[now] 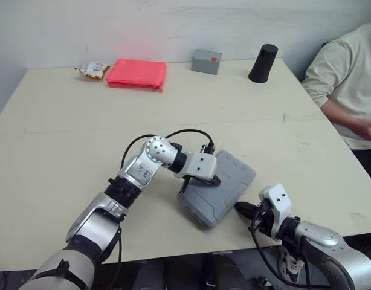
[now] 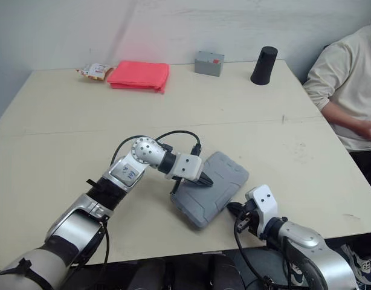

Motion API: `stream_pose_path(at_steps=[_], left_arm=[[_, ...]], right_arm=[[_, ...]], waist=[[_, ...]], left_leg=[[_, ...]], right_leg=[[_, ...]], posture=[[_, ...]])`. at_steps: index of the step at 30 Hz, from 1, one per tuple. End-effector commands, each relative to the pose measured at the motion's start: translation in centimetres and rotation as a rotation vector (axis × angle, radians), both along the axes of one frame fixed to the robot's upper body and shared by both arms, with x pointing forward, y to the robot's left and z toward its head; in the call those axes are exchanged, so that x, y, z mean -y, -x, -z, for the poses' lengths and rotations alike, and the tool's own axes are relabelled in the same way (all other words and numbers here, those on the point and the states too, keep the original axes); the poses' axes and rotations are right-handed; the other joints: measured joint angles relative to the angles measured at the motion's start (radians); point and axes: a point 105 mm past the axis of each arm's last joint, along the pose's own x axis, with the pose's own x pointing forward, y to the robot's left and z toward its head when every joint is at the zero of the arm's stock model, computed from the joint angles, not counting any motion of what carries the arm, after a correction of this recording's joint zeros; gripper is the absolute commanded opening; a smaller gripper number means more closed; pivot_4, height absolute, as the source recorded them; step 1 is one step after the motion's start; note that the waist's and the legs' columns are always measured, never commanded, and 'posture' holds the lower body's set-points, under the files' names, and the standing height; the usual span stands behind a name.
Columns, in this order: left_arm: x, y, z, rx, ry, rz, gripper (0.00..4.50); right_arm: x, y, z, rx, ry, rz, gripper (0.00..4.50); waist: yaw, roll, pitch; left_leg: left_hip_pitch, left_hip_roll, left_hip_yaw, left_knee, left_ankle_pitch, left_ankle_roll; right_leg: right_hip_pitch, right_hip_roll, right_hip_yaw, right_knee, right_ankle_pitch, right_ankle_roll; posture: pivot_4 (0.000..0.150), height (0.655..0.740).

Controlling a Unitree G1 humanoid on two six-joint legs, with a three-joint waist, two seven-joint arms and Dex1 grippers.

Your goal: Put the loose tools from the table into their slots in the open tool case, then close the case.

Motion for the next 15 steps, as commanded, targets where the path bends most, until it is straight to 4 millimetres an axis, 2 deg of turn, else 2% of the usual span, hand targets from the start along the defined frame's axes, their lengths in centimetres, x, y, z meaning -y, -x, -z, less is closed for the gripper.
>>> stream_pose_path(at_steps=[1, 5, 9, 13, 15], left_arm=[[-0.8, 0.3, 4.6, -0.053, -0.18, -0.012, 0.0], [-0.6, 0.7, 5.3, -0.063, -0.19, -0.001, 0.0], [-0.5, 0.7, 5.2, -0.066, -0.185, -0.002, 0.0], [-0.9, -0.2, 4.0, -0.07, -0.151, -0.036, 0.0], [-1.6, -0.6, 1.7, -0.168, -0.059, -0.083, 0.0]], right_arm=[[-1.8, -1.1, -2.2, 0.085, -0.139, -0.073, 0.05], [-2.3, -2.5, -2.4, 0.072, -0.2, -0.106, 0.05], [-1.9, -3.4, -2.1, 0.084, -0.142, -0.102, 0.05], [-1.3, -2.0, -2.4, 0.088, -0.076, -0.149, 0.05], [-0.5, -0.5, -3.0, 0.101, 0.008, -0.197, 0.05]], waist=[[-0.003, -0.001, 0.0], [-0.007, -0.005, -0.003], [-0.007, -0.006, -0.005], [-0.003, -0.004, -0.007], [0.001, -0.002, -0.006]], left_leg=[[0.0, 0.0, 0.0, 0.0, 0.0, 0.0], [0.005, 0.001, 0.0, -0.001, 0.0, 0.0], [0.008, 0.004, -0.001, -0.001, -0.001, -0.002], [0.008, 0.006, -0.002, -0.001, -0.002, -0.004], [0.007, 0.005, -0.002, -0.001, -0.003, -0.004]], right_leg=[[0.0, 0.0, 0.0, 0.0, 0.0, 0.0], [0.004, 0.0, 0.0, 0.0, 0.0, -0.001], [0.009, -0.003, 0.0, -0.003, 0.002, -0.004], [0.009, -0.003, 0.001, -0.004, 0.002, -0.005], [0.009, -0.003, 0.0, -0.005, 0.002, -0.005]], posture=[[0.15, 0.74], [0.15, 0.74], [0.15, 0.74], [0.15, 0.74], [0.15, 0.74]])
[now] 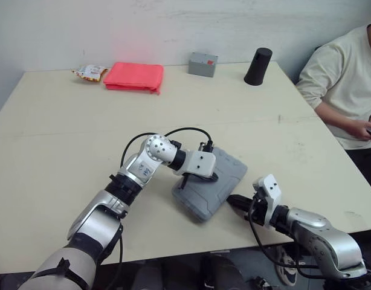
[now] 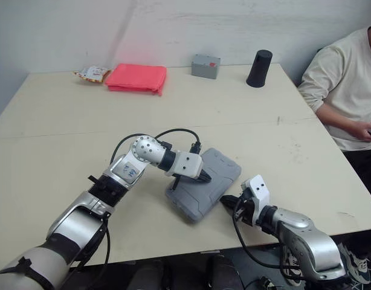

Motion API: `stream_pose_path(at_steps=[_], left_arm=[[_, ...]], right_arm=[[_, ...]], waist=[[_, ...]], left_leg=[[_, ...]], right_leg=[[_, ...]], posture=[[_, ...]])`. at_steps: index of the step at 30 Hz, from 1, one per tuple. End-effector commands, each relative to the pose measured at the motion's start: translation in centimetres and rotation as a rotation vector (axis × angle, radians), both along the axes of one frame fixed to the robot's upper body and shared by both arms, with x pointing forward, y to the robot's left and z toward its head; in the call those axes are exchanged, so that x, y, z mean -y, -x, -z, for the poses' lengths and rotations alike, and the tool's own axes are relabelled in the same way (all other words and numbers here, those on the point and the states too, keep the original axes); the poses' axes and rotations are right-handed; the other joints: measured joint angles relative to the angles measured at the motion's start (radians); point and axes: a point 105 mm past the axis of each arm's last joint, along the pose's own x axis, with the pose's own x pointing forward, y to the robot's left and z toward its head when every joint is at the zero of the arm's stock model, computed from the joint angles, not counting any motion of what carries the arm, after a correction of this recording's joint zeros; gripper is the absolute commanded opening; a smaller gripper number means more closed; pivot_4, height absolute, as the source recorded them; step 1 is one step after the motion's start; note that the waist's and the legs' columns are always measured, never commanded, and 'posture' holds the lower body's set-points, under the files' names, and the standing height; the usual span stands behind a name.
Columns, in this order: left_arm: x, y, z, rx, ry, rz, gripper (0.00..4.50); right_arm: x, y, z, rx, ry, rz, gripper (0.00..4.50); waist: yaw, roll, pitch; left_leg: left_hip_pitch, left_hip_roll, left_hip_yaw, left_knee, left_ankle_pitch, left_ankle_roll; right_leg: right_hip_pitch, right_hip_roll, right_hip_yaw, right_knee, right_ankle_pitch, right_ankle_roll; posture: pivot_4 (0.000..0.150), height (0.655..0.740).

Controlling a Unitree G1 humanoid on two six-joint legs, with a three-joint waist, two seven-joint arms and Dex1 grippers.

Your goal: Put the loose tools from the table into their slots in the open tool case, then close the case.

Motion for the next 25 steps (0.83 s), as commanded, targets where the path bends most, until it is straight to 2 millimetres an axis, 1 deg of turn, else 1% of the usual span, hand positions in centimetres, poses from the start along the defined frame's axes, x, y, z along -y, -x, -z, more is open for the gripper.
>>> stream_pose_path(at_steps=[1, 3, 4, 5, 6, 8, 9, 10, 11, 12, 14, 15, 16, 17, 20, 22, 25], left_arm=[[-2.0, 0.7, 0.3, -0.267, 0.015, -0.055, 0.0], [-3.5, 0.9, -2.3, -0.373, 0.125, -0.089, 0.0], [-4.6, 0.9, -3.5, -0.4, 0.17, -0.118, 0.0], [-5.2, 0.9, -4.1, -0.416, 0.196, -0.138, 0.0], [-6.7, 1.1, -5.2, -0.443, 0.241, -0.168, 0.25], [-9.2, 2.3, -7.1, -0.516, 0.312, -0.193, 0.85], [-10.5, 3.2, -8.1, -0.551, 0.345, -0.195, 1.48], [-11.4, 4.0, -8.9, -0.58, 0.37, -0.207, 1.73], [-12.5, 4.6, -9.7, -0.601, 0.395, -0.234, 2.07], [-13.5, 5.1, -10.4, -0.613, 0.414, -0.267, 2.6], [-15.5, 6.3, -11.6, -0.623, 0.436, -0.329, 3.45], [-16.4, 6.9, -12.1, -0.624, 0.438, -0.354, 3.98], [-17.1, 7.5, -12.5, -0.628, 0.434, -0.377, 4.31], [-17.7, 8.1, -12.8, -0.618, 0.424, -0.399, 4.47], [-20.0, 8.7, -14.3, -0.545, 0.437, -0.518, 4.47], [-21.0, 8.9, -15.1, -0.501, 0.445, -0.573, 4.47], [-21.7, 9.0, -14.3, -0.44, 0.395, -0.62, 4.47]], right_arm=[[0.2, 2.0, -3.4, 0.144, 0.092, -0.118, 0.05], [1.5, 3.0, -4.6, 0.168, 0.152, -0.133, 0.05], [2.2, 3.5, -5.4, 0.172, 0.166, -0.137, 0.05], [2.7, 3.9, -6.0, 0.172, 0.173, -0.141, 0.05], [3.4, 4.4, -7.1, 0.174, 0.17, -0.149, 0.33], [4.3, 5.6, -9.0, 0.166, 0.155, -0.176, 1.03], [4.7, 6.1, -10.1, 0.166, 0.146, -0.192, 1.69], [5.2, 6.5, -11.1, 0.165, 0.137, -0.199, 1.97], [5.7, 6.9, -12.1, 0.169, 0.134, -0.204, 2.36], [6.2, 7.2, -13.1, 0.171, 0.136, -0.206, 2.95], [7.1, 7.5, -14.9, 0.181, 0.149, -0.197, 3.91], [7.3, 7.6, -15.7, 0.19, 0.157, -0.194, 4.44], [7.4, 7.5, -16.3, 0.2, 0.164, -0.192, 4.5], [7.5, 7.5, -16.9, 0.208, 0.172, -0.192, 4.5], [7.6, 7.0, -17.7, 0.261, 0.224, -0.19, 4.5], [7.8, 6.5, -18.0, 0.293, 0.256, -0.183, 4.5], [8.1, 6.1, -17.8, 0.29, 0.276, -0.192, 4.5]], waist=[[0.003, 0.002, 0.001], [0.0, 0.003, 0.002], [-0.003, 0.003, 0.004], [-0.004, 0.003, 0.007], [-0.005, 0.002, 0.01], [-0.004, 0.006, 0.017], [-0.004, 0.006, 0.017], [-0.002, 0.006, 0.018], [-0.002, 0.006, 0.019], [-0.001, 0.006, 0.019], [0.0, 0.004, 0.02], [0.0, 0.004, 0.02], [0.0, 0.002, 0.021], [0.0, 0.002, 0.022], [0.007, 0.001, 0.023], [0.008, 0.001, 0.023], [0.01, 0.001, 0.023]], left_leg=[[-0.001, 0.0, 0.0, 0.0, 0.0, 0.0], [-0.003, -0.001, 0.0, -0.001, -0.001, 0.0], [-0.004, -0.001, 0.0, -0.001, -0.001, 0.0], [-0.005, -0.001, 0.001, -0.001, 0.0, 0.0], [-0.007, -0.001, 0.001, -0.001, 0.0, -0.001], [-0.007, 0.0, 0.001, 0.0, 0.001, -0.002], [-0.007, 0.0, 0.001, 0.0, 0.001, -0.002], [-0.007, 0.0, 0.0, 0.0, 0.001, -0.003], [-0.007, 0.0, 0.0, 0.0, 0.001, -0.003], [-0.007, 0.0, -0.001, -0.001, 0.001, -0.003], [-0.007, 0.0, -0.002, 0.0, 0.001, -0.003], [-0.007, 0.0, -0.002, 0.0, 0.001, -0.003], [-0.007, 0.0, -0.002, -0.001, 0.001, -0.003], [-0.006, 0.0, -0.002, -0.001, 0.001, -0.003], [-0.006, 0.0, -0.002, -0.002, 0.0, -0.005], [-0.007, 0.0, -0.002, -0.003, 0.0, -0.005], [-0.006, -0.001, 0.0, -0.005, 0.0, -0.006]], right_leg=[[-0.001, 0.0, 0.0, 0.0, 0.0, 0.0], [-0.003, 0.003, 0.0, -0.001, -0.001, 0.001], [-0.005, 0.005, 0.0, 0.0, -0.001, 0.001], [-0.007, 0.005, 0.0, 0.0, -0.001, 0.001], [-0.01, 0.006, 0.0, 0.002, -0.001, 0.001], [-0.011, 0.006, 0.0, 0.004, -0.001, 0.001], [-0.011, 0.006, 0.001, 0.005, -0.001, 0.001], [-0.011, 0.005, 0.002, 0.005, -0.001, 0.001], [-0.011, 0.006, 0.001, 0.004, -0.001, 0.001], [-0.011, 0.005, 0.004, 0.004, -0.001, 0.001], [-0.01, 0.005, 0.005, 0.004, -0.001, 0.001], [-0.01, 0.005, 0.005, 0.003, -0.001, 0.001], [-0.01, 0.004, 0.005, 0.003, -0.001, 0.001], [-0.01, 0.004, 0.005, 0.003, -0.002, 0.0], [-0.01, 0.004, 0.006, 0.002, -0.002, -0.001], [-0.011, 0.004, 0.006, 0.001, -0.002, -0.001], [-0.012, 0.003, 0.006, 0.0, -0.002, -0.001]], posture=[[0.15, 0.74], [0.15, 0.74], [0.15, 0.74], [0.15, 0.74], [0.15, 0.74], [0.15, 0.74], [0.15, 0.74], [0.15, 0.74], [0.15, 0.74], [0.15, 0.74], [0.15, 0.74], [0.15, 0.74], [0.15, 0.74], [0.15, 0.74], [0.15, 0.74], [0.15, 0.74], [0.15, 0.74]])
